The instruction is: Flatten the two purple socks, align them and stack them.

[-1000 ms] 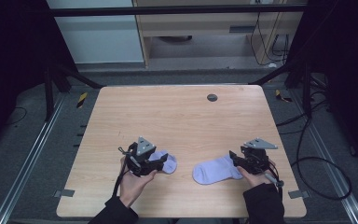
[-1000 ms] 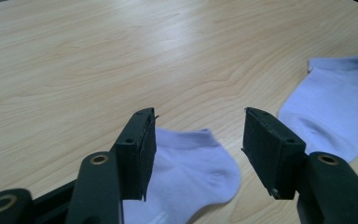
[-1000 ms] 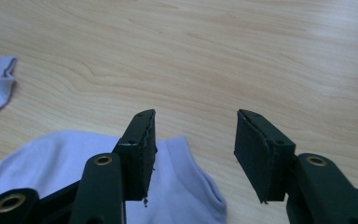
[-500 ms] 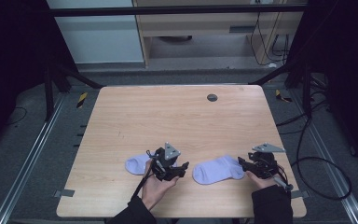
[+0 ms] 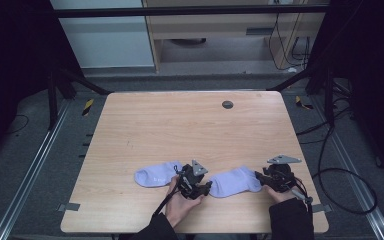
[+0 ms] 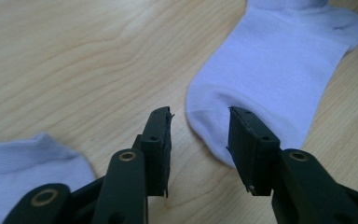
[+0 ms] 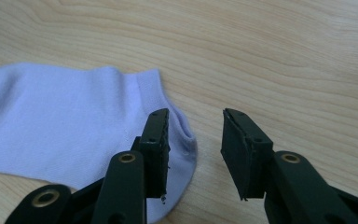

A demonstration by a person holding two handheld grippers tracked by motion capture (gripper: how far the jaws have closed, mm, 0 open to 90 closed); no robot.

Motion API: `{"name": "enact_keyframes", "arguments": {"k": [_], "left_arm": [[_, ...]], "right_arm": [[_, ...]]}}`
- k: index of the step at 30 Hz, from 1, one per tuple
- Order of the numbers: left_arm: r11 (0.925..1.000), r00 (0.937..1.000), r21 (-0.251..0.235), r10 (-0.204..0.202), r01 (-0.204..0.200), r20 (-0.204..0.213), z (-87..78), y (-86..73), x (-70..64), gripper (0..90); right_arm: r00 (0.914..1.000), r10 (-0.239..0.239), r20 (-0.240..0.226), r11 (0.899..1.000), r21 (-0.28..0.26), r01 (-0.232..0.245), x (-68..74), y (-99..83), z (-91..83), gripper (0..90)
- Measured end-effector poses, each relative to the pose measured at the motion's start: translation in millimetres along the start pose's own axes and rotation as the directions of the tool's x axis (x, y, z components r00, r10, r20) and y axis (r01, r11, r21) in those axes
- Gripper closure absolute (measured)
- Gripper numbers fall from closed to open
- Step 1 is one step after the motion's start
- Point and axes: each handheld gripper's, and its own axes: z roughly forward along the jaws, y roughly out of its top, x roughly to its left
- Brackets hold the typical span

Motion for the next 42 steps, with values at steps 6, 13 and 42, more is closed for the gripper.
{"name": "enact_keyframes", "arguments": {"k": [6,13,42], "left_arm": [[0.9997,0.9999,0.023,-0.009,0.009,0.012,8.7,-2.1,-3.2,64.9],[0.9997,0.9998,0.016,-0.018,0.018,0.003,10.0,-4.1,-5.0,73.1],[0.9998,0.9999,-0.018,0.009,-0.009,-0.011,-63.0,-31.7,32.9,87.2]], "right_arm": [[0.9998,-0.021,-0.007,0.999,0.029,0.021,1.1,-0.6,7.8,66.6],[0.9995,-0.027,-0.015,0.998,0.051,0.028,2.3,-2.8,12.2,74.3],[0.9860,-0.110,-0.125,0.992,-0.082,0.100,73.0,13.8,-20.9,86.4]]}}
